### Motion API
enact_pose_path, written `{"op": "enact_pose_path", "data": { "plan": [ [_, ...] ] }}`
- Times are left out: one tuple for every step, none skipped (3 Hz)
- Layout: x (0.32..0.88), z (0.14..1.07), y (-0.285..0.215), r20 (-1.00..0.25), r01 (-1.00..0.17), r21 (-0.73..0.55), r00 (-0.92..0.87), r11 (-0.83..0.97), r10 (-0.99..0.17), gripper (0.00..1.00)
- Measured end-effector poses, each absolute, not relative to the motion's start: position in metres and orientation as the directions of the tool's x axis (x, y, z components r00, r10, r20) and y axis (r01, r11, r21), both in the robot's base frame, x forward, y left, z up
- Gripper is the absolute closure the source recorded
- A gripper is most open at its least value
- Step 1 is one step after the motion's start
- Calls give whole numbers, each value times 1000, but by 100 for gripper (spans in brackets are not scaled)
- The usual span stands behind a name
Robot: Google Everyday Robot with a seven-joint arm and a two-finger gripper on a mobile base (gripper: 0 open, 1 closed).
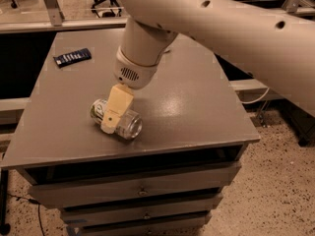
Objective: Place 7up can upright
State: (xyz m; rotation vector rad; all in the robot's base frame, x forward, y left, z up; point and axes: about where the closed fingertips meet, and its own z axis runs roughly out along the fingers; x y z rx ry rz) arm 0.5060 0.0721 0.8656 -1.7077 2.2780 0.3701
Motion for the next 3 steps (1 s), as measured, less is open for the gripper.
{"op": "enact_pose_path", "data": {
  "plan": [
    [508,852,86,-353,-950,42,-305,310,-885,0],
    [511,841,94,-342,-932,28,-348,361,-873,0],
    [514,837,102,-336,-919,6,-373,394,-865,18]
  ]
}}
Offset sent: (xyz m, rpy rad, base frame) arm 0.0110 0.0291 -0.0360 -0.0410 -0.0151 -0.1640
